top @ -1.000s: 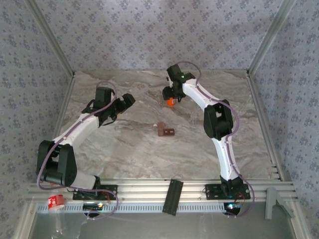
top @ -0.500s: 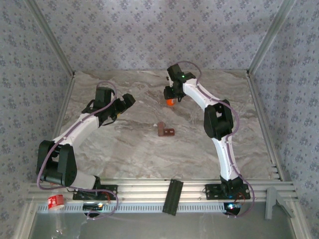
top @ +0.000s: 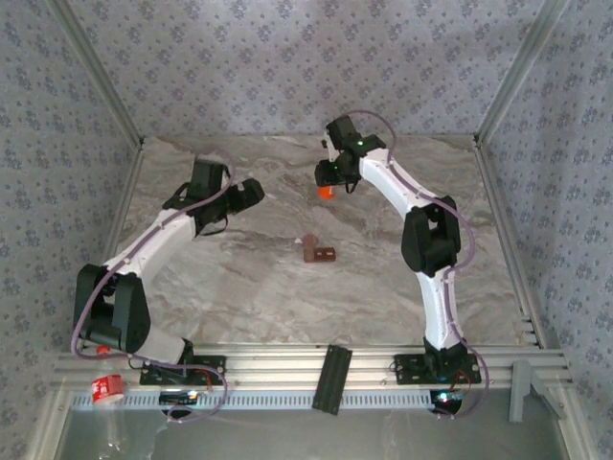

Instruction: Sort the pills into containers

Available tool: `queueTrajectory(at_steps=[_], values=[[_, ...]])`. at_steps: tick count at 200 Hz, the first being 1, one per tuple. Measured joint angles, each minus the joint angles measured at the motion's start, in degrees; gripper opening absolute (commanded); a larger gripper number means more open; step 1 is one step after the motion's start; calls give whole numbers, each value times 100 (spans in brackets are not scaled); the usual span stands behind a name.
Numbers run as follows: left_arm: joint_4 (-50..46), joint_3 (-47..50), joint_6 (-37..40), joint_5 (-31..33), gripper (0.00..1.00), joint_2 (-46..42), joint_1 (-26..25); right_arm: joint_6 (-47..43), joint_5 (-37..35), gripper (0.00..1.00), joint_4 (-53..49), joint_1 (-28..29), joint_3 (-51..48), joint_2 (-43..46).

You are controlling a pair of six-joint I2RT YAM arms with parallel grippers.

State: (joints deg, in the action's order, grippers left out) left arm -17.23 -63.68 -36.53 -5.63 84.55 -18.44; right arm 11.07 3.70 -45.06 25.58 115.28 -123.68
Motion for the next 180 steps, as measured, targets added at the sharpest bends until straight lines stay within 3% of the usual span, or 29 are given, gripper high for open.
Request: queueTrajectory(at_steps=[55, 98, 180], values=[[157, -466, 1733, 404, 94, 310, -745, 2, 267, 31, -94, -264, -372, 850], [933, -306, 2826, 372, 95, 557, -1202, 0, 566, 31, -417, -452, -372, 1202], [2970, 387, 3805, -1117, 94, 551, -1287, 7, 1244, 31, -1401, -393, 111, 1886]])
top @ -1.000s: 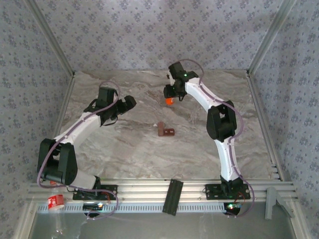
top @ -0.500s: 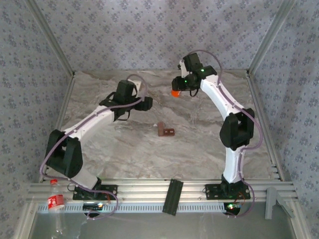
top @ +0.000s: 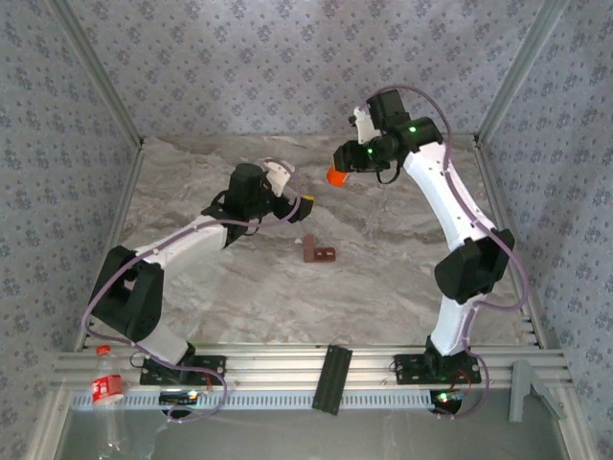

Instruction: Sort the pills into containers

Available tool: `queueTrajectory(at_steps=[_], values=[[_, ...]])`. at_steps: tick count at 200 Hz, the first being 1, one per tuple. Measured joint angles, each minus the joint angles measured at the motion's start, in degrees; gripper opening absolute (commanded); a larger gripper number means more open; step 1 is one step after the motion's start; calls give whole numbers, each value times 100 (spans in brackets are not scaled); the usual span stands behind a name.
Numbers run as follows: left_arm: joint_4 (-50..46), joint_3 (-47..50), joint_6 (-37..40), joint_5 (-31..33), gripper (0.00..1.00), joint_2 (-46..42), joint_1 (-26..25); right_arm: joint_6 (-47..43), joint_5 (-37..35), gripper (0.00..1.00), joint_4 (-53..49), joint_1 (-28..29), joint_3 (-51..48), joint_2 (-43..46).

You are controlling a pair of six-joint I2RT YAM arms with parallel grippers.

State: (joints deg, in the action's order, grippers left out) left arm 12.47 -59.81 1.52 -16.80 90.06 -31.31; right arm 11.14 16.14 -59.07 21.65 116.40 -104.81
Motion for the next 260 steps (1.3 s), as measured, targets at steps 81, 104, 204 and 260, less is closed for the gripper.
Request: queueTrajectory(at_steps=[81, 104, 204, 260], values=[[1335, 188, 68, -1353, 93, 9, -33, 168, 636, 31, -352, 175, 326, 448], [1460, 160, 109, -1574, 93, 17, -33, 170, 833, 31, -428, 175, 472, 369], [1823, 50, 188, -1843, 93, 118, -31, 166, 1377, 30, -463, 404, 612, -212], [1965, 48, 0, -1878, 90, 308, -31, 168, 1543, 30, -461, 452, 612, -234]])
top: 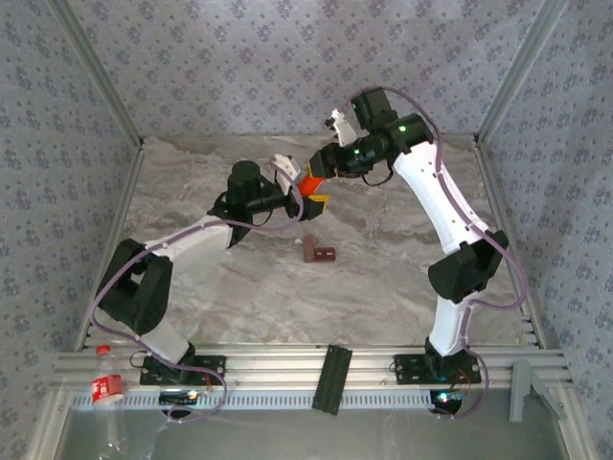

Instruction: Sort the pills into containers

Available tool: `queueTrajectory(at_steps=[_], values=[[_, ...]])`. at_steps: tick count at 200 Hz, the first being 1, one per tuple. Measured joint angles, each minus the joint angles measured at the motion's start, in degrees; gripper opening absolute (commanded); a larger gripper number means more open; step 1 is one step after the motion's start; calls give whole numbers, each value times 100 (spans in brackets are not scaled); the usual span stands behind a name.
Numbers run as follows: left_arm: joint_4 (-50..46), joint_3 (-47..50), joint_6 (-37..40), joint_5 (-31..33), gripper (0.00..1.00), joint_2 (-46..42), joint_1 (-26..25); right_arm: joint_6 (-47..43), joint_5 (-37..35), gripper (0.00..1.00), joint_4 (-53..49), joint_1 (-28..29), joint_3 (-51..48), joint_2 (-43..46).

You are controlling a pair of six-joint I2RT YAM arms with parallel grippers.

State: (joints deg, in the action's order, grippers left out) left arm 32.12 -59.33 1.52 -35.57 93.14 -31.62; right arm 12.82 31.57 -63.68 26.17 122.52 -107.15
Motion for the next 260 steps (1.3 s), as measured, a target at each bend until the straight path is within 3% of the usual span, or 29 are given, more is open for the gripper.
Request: queueTrajectory(at_steps=[99, 227, 260], values=[[448, 0, -448, -2, 82, 66, -2, 2, 87, 30, 107, 2, -166, 0], [402, -92, -476, -90, 54, 179, -81, 7, 125, 30, 197, -4, -433, 66], [286, -116, -437, -111, 59, 181, -94, 24, 129, 30, 201, -11, -474, 68]])
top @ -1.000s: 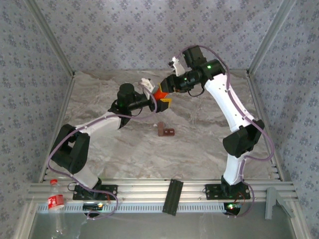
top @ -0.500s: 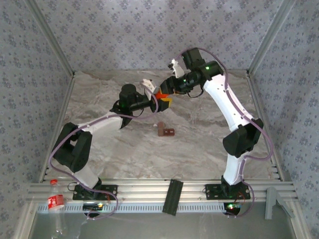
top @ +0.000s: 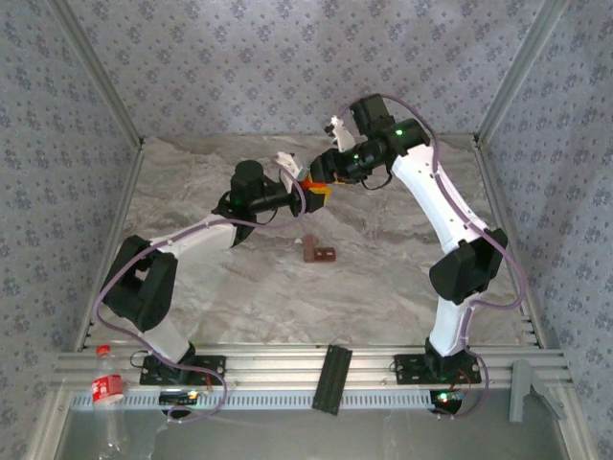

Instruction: Sort the pills into containers

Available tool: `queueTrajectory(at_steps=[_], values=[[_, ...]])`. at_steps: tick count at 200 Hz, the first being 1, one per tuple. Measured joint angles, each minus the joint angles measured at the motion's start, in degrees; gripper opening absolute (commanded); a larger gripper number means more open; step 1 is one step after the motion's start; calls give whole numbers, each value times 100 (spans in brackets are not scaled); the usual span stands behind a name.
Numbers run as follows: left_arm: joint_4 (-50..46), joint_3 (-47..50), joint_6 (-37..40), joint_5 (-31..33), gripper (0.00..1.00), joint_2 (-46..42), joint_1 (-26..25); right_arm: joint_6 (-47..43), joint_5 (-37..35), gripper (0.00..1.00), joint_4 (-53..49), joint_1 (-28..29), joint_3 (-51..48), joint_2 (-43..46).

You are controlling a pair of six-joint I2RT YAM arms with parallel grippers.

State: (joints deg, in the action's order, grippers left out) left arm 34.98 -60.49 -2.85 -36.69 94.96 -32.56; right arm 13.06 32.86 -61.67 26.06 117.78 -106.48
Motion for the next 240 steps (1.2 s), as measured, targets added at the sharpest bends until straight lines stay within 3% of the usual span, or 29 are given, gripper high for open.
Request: queueTrajectory(at_steps=[137, 181, 203, 240], values=[[-455, -173, -46, 111, 68, 11, -63, 2, -2, 29, 101, -59, -76, 138], [-409, -173, -72, 116, 54, 63, -70, 17, -2, 29, 179, -81, -210, 212], [-376, -173, -72, 111, 35, 109, -109, 24, -13, 31, 188, -105, -275, 214], [-356, -197, -94, 116, 0, 125, -120, 46, -22, 60, 227, -146, -321, 251]])
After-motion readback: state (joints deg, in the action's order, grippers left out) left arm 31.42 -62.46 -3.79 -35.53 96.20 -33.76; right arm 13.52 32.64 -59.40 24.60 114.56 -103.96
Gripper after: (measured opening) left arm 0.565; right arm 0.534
